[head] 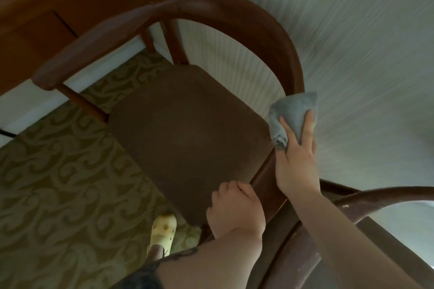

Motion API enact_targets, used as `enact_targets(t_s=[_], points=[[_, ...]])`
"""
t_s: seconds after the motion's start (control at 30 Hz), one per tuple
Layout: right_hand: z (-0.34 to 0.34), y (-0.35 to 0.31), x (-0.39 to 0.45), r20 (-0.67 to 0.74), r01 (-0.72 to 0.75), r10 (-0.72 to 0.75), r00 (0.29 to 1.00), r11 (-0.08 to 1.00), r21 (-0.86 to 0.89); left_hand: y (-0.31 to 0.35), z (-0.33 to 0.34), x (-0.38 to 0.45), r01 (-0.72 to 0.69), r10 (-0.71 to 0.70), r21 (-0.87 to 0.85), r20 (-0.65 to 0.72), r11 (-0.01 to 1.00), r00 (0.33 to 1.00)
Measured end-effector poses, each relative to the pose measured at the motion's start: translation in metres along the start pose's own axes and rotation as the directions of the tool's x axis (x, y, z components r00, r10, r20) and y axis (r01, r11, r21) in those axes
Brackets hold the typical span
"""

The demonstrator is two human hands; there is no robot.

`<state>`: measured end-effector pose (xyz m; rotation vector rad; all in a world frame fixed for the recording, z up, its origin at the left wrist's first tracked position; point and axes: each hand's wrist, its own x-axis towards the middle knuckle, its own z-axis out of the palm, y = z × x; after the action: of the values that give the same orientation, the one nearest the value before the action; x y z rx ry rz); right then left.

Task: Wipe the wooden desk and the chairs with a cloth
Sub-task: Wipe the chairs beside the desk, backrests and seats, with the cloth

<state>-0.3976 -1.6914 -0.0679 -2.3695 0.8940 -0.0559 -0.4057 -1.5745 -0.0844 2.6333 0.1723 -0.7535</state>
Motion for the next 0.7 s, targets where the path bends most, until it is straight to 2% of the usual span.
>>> enact_targets(t_s=[0.13, 0.2, 0.23, 0.3, 0.33, 0.37, 0.43, 0.53, 0.63, 0.7], points=[[0.009, -0.006, -0.038, 0.053, -0.074, 0.074, 0.996, 0.997, -0.018, -0.004, 0.007, 0.006, -0.074, 0.058, 0.147, 0.106, 0.986, 0.993], [0.015, -0.014, -0.044, 0.022, -0.115, 0.117, 0.993, 0.991, -0.067, -0.009, 0.009, 0.015, -0.230, 0.187, 0.211, 0.205, 0.950, 0.961], [0.020, -0.021, -0.047, 0.002, -0.133, 0.134, 0.991, 0.988, -0.084, -0.015, 0.008, 0.021, -0.370, 0.312, 0.213, 0.264, 0.904, 0.913], [0.036, -0.042, -0.052, 0.002, -0.119, 0.119, 0.993, 0.989, -0.094, -0.032, -0.002, 0.039, -0.634, 0.541, 0.213, 0.366, 0.743, 0.757], [0.049, -0.057, -0.054, 0.019, -0.107, 0.108, 0.994, 0.991, -0.086, -0.040, -0.009, 0.058, -0.700, 0.594, 0.239, 0.390, 0.673, 0.704], [0.064, -0.070, -0.055, 0.050, -0.103, 0.107, 0.993, 0.992, -0.074, -0.050, -0.013, 0.081, -0.718, 0.598, 0.289, 0.406, 0.633, 0.691], [0.099, -0.089, -0.056, 0.132, -0.164, 0.172, 0.976, 0.984, -0.072, -0.071, -0.025, 0.129, -0.677, 0.525, 0.399, 0.431, 0.619, 0.734], [0.150, -0.095, -0.044, 0.124, -0.391, 0.390, 0.913, 0.920, -0.009, -0.101, -0.040, 0.193, -0.590, 0.431, 0.488, 0.407, 0.643, 0.805], [0.186, -0.089, -0.018, 0.019, -0.583, 0.583, 0.812, 0.811, 0.052, -0.123, -0.050, 0.238, -0.584, 0.428, 0.522, 0.398, 0.621, 0.812], [0.216, -0.091, 0.003, 0.009, -0.684, 0.685, 0.729, 0.727, 0.070, -0.135, -0.055, 0.262, -0.590, 0.422, 0.529, 0.412, 0.611, 0.807]])
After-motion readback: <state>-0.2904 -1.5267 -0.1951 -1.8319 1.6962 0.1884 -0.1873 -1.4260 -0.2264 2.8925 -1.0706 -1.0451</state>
